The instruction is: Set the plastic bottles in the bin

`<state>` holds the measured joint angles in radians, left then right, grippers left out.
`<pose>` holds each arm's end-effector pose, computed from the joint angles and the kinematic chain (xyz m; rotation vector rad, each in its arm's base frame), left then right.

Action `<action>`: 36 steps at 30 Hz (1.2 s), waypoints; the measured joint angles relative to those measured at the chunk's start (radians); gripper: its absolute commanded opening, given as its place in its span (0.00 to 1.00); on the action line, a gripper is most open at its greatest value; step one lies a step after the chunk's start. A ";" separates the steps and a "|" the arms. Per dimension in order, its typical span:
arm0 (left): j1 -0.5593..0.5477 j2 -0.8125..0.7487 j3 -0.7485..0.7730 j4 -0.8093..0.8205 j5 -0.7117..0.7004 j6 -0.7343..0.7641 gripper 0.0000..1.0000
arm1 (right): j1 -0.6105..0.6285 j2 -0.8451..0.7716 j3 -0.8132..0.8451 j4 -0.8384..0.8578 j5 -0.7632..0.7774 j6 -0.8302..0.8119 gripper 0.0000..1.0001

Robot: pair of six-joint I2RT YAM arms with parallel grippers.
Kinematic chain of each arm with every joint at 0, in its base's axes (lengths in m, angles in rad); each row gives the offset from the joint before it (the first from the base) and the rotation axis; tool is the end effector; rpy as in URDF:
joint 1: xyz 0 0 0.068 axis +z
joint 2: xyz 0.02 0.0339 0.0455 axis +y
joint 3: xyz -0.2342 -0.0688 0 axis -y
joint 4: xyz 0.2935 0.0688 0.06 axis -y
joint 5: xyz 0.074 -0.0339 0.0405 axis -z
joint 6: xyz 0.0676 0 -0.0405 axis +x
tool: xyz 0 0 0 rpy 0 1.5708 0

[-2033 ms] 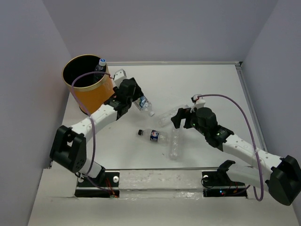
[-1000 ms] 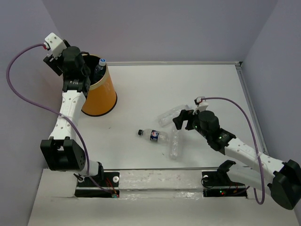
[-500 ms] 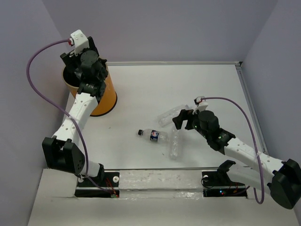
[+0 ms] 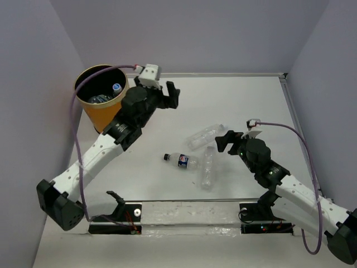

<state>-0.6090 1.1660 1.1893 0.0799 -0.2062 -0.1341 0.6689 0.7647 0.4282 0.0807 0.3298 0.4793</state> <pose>0.3025 -0.1941 0.4100 0.1826 1.4747 -0.4520 0.2343 0.1573 0.2005 0.0608 1.8415 0.5109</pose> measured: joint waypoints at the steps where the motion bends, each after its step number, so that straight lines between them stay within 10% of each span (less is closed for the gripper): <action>1: -0.037 0.049 0.001 -0.001 0.054 -0.009 0.99 | 0.000 -0.021 0.001 -0.011 0.011 0.006 0.95; 12: -0.218 0.659 0.234 -0.109 0.245 0.014 0.99 | 0.000 -0.200 -0.005 -0.281 -0.033 0.132 1.00; 36: -0.218 1.050 0.546 -0.270 0.415 0.160 0.79 | 0.000 -0.036 -0.046 -0.315 -0.281 0.211 1.00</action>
<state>-0.8272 2.2158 1.7351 -0.1902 0.2085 0.0261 0.6689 0.7284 0.3820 -0.2344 0.0486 0.6899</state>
